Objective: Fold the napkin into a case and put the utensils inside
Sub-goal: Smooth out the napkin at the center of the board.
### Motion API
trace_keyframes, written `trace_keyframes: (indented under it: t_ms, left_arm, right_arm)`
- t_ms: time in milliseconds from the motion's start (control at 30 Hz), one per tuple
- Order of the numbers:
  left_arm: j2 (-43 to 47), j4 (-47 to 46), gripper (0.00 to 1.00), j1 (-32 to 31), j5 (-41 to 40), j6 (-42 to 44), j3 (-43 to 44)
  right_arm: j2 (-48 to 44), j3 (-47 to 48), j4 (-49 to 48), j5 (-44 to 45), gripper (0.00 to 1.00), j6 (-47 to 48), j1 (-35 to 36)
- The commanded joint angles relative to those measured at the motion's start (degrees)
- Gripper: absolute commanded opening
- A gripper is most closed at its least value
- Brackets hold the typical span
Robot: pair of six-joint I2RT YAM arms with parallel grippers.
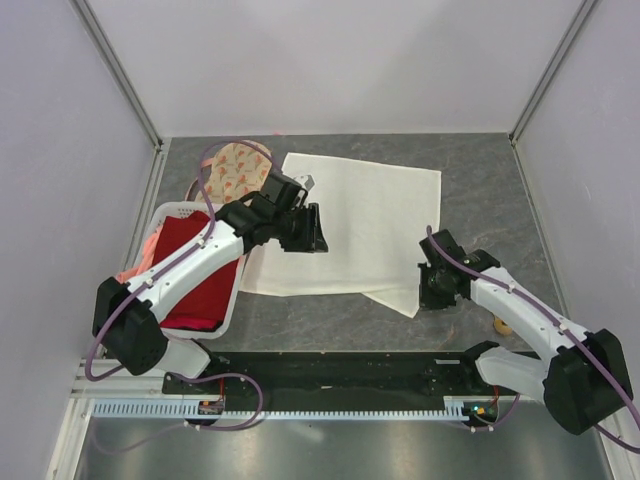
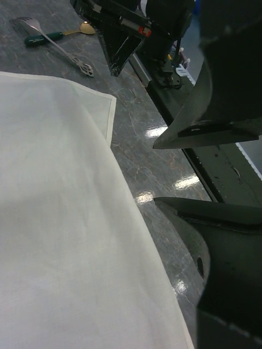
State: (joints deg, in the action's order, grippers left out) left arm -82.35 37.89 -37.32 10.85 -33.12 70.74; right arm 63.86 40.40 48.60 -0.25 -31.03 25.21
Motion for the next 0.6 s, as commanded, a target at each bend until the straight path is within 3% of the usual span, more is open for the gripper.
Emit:
trace_keyframes:
  t_ms: [0, 200, 333, 567]
  left_arm:
    - [2.1, -0.18, 0.47, -0.38, 2.33, -3.44, -1.13]
    - [1.66, -0.1, 0.47, -0.74, 3.65, -4.32, -1.74]
    - [0.09, 0.08, 0.4, -0.74, 4.52, -4.75, -2.19]
    - [-1.94, 0.08, 0.39, -0.74, 3.65, -4.85, 0.36]
  right_arm:
    - [-0.67, -2.26, -8.69, -1.41, 0.0, -1.32, 0.71]
    - [4.95, -1.99, -13.79, -1.25, 0.0, -4.39, 2.47]
    - [8.3, -3.22, -17.21, -0.1, 0.0, -5.97, 3.7]
    - [8.75, -6.04, -12.4, 8.49, 0.0, -12.03, 3.7]
